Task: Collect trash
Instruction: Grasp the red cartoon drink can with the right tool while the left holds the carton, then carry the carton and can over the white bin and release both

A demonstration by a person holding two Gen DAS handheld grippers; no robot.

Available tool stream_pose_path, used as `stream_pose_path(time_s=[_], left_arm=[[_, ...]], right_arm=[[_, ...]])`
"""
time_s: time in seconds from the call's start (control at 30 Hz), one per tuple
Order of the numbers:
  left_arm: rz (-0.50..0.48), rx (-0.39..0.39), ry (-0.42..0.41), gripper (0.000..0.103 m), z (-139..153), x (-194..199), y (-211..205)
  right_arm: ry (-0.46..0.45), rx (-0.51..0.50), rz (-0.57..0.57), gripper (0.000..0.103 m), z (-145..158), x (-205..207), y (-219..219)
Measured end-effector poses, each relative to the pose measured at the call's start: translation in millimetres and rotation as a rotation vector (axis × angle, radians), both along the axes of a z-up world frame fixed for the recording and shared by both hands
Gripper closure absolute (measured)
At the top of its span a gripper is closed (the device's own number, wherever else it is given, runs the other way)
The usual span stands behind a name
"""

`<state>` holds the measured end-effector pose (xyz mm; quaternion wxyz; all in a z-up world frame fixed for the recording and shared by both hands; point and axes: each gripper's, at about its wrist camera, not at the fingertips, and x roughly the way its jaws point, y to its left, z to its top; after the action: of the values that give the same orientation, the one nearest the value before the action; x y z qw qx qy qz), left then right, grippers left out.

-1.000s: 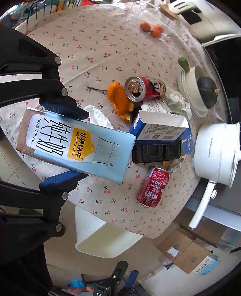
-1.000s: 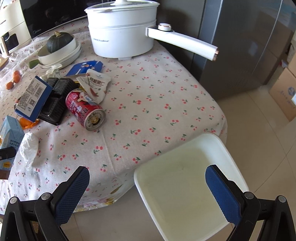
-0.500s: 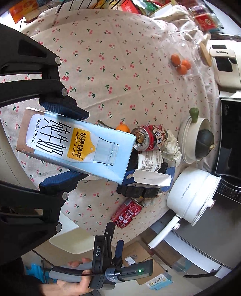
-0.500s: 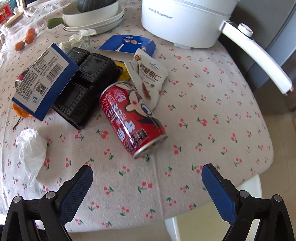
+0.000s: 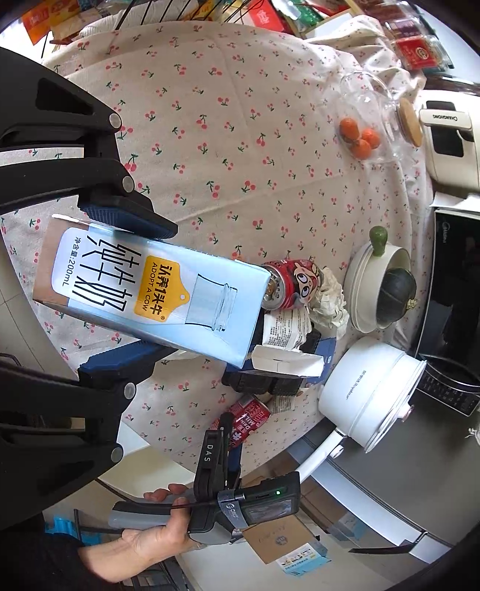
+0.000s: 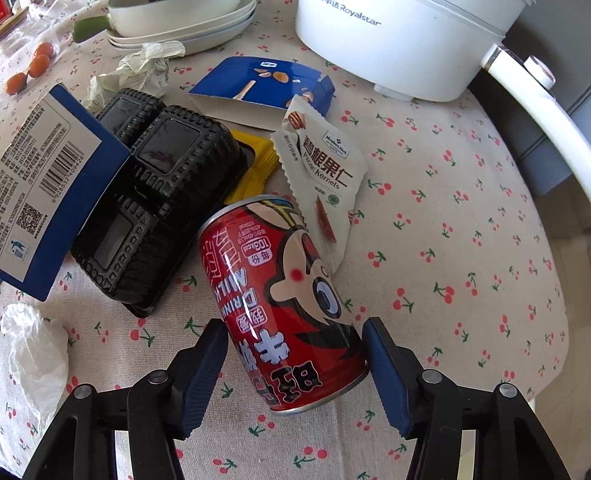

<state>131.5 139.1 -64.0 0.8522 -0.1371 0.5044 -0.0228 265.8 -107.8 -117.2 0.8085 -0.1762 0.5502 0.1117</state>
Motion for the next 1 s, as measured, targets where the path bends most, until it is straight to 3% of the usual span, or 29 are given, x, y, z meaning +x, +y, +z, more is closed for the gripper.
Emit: stream_pose_path(time_s=[0.47, 1.0], left_arm=[[-0.055, 0.010, -0.025, 0.045, 3, -19, -32], [-0.190, 0.087, -0.066, 0.045, 3, -35, -102]], right_arm=[[-0.035, 0.087, 0.007, 0.042, 38, -67, -25], [-0.055, 0.167, -0.122, 0.042, 50, -136, -118]])
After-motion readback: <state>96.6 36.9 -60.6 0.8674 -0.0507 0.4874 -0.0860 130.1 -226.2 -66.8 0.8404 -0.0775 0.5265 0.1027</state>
